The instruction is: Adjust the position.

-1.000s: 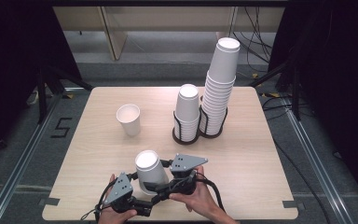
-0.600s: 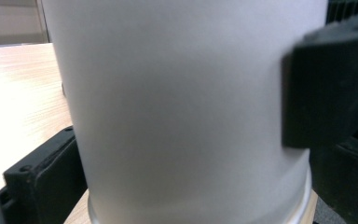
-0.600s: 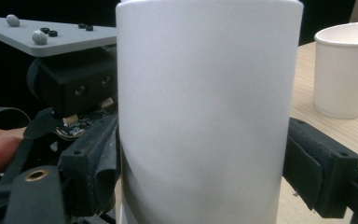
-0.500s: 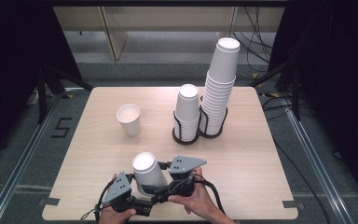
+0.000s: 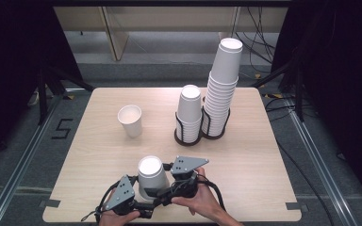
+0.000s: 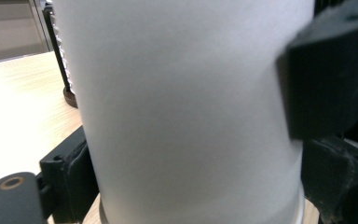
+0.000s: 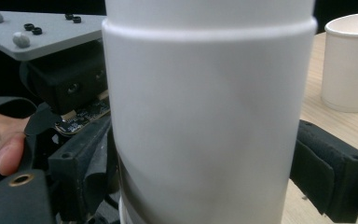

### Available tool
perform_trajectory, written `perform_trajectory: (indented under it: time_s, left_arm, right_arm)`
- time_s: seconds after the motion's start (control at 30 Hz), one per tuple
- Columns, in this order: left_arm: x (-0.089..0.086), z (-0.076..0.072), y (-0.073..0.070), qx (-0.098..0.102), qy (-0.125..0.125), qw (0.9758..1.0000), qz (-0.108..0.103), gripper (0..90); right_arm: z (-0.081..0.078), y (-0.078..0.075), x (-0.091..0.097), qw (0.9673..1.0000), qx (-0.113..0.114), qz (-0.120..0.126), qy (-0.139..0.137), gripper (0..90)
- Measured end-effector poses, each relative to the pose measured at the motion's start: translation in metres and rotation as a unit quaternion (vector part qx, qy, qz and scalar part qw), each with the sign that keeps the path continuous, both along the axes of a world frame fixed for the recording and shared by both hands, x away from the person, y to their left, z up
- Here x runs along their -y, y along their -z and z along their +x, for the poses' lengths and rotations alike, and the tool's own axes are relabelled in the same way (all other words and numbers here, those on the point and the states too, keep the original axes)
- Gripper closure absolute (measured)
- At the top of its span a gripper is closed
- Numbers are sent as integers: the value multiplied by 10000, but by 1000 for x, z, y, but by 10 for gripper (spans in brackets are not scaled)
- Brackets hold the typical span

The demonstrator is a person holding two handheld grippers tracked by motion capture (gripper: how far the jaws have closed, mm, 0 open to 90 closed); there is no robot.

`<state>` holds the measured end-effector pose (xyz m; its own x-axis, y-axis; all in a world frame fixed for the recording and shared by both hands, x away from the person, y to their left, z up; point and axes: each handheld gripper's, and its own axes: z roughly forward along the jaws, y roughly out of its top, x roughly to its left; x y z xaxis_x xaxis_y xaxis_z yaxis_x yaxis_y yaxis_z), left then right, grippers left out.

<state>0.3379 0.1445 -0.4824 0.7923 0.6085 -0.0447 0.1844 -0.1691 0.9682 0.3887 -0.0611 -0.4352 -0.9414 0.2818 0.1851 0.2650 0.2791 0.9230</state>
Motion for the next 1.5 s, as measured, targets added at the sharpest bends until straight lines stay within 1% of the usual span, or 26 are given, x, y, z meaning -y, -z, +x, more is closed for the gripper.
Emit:
perform_trajectory:
  time_s: [0.03,0.13,0.17,0.2,0.23,0.27,0.33,0.4,0.5,0.57,0.63,0.67,0.7,0.77,0.83,0.9,0.97,1.0,1.03,1.13,1.2,1.27,1.33,1.37,1.47,1.5]
  left_arm:
    - [1,1,1,36,45,10000,42,111]
    - [3,-1,2,44,84,9996,273,113]
    - [4,-1,2,66,123,9992,371,114]
    - [4,-1,2,37,144,9986,508,114]
    - [6,-1,3,67,157,9984,536,114]
    - [6,-2,3,57,154,9979,623,114]
    - [6,-2,3,53,204,9976,667,114]
    - [7,-2,3,81,229,9971,720,114]
    - [9,-3,3,88,299,9957,875,113]
    - [10,-3,5,103,340,9953,900,109]
    - [9,-2,5,45,374,9962,780,90]
    - [10,-1,6,84,361,9971,661,75]
    - [9,-2,5,116,308,9976,602,63]
    - [7,-2,3,150,237,9989,379,39]
    - [5,-2,2,240,160,9995,102,20]
    - [3,-2,0,272,109,9996,-51,4]
    - [1,-2,-1,276,58,9995,-138,0]
    - [1,-1,-1,302,50,9993,-218,1]
    - [1,0,0,307,53,9991,-283,6]
    - [1,-1,-1,291,11,9992,-274,8]
    - [0,-2,-2,310,63,9992,-262,13]
    - [-1,-2,-2,279,93,9993,-227,31]
    - [-1,-1,-1,353,138,9991,-188,57]
    - [-2,-2,-2,306,100,9995,-70,68]
    - [-2,-2,-3,296,133,9995,23,98]
    - [0,-2,-2,307,126,9994,33,105]
  right_arm:
    - [0,-2,1,10000,30,67,-12,154]
    - [0,-9,3,10000,-66,-3,-13,160]
    - [1,-10,3,10000,38,61,-47,160]
    - [2,-14,6,9999,138,-62,-18,160]
    - [0,-17,8,10000,-30,-92,-9,160]
    - [1,-19,8,9999,-3,-101,-53,160]
    - [2,-23,11,9996,175,-192,-97,171]
    - [1,-25,12,9994,59,-307,-149,172]
    - [2,-26,13,9991,23,-395,-181,188]
    - [3,-25,13,9990,2,-411,-193,225]
    - [3,-25,14,9986,-187,-460,-194,235]
    - [4,-25,15,9989,-171,-407,-150,239]
    - [3,-26,15,9988,-301,-350,-138,243]
    - [5,-28,16,9996,-234,-153,-73,247]
    - [4,-32,20,9994,-346,-42,0,248]
    - [5,-34,22,9992,-344,202,21,249]
    - [5,-35,23,9980,-484,409,32,249]
    - [6,-35,23,9980,-380,495,62,250]
    - [5,-35,23,9973,-490,548,62,250]
    - [6,-33,23,9970,-491,600,52,249]
    - [6,-32,22,9959,-641,634,29,249]
    - [6,-31,23,9955,-676,665,57,248]
    - [7,-31,23,9955,-709,632,30,244]
    - [8,-30,24,9956,-727,595,26,241]
    - [9,-31,26,9953,-805,546,-8,232]
    - [10,-31,26,9959,-764,486,-67,228]
